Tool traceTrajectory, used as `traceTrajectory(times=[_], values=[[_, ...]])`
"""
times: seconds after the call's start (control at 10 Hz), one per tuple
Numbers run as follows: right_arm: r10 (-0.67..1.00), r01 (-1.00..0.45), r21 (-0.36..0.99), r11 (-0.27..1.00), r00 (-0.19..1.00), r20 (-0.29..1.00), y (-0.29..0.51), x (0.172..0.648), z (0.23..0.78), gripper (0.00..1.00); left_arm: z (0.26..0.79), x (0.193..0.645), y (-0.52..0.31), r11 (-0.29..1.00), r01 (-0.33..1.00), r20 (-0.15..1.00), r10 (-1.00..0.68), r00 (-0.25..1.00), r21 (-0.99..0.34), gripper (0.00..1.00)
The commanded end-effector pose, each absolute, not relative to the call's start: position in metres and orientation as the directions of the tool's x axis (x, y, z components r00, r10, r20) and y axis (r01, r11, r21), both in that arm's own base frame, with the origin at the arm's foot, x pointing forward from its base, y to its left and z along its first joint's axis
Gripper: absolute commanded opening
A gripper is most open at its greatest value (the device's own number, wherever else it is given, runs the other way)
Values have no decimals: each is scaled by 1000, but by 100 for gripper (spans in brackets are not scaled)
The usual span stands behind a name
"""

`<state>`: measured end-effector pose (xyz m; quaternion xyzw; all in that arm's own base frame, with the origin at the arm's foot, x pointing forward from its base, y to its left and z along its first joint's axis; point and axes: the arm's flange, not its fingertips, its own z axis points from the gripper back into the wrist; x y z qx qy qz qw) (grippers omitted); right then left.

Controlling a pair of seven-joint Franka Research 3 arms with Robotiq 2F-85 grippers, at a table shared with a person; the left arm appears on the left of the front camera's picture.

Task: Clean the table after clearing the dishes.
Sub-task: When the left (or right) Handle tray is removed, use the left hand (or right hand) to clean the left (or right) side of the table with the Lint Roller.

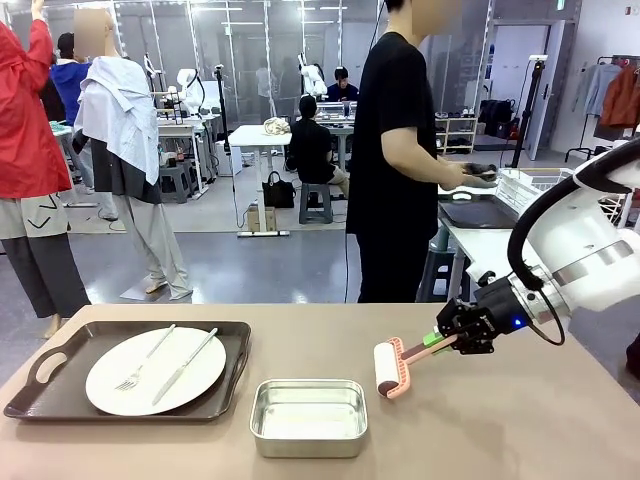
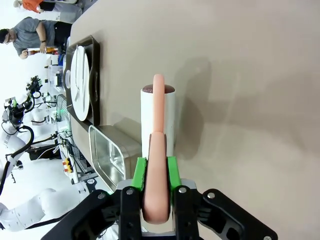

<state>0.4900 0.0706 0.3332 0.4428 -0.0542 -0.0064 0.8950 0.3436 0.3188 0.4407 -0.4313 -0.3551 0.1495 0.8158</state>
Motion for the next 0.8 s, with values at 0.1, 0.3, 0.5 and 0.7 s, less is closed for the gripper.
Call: traceTrajectory(times=[0.1, 0.3, 0.5, 0.7], values=[[-78, 7, 766, 643, 995, 56, 71, 493, 328, 21, 443, 342, 321, 576, 75, 453, 549, 702, -814, 100], [-100, 37, 741, 671, 994, 41, 63, 495, 321, 21, 443, 342, 321, 576, 75, 453, 549, 702, -814, 100], [-145, 66, 708, 703, 988, 52, 37, 490, 314, 21, 443, 342, 321, 576, 75, 453, 549, 702, -814, 100], [-151, 80, 681, 728, 988, 45, 8, 483, 313, 21, 443, 342, 321, 576, 75, 453, 549, 702, -814, 100]])
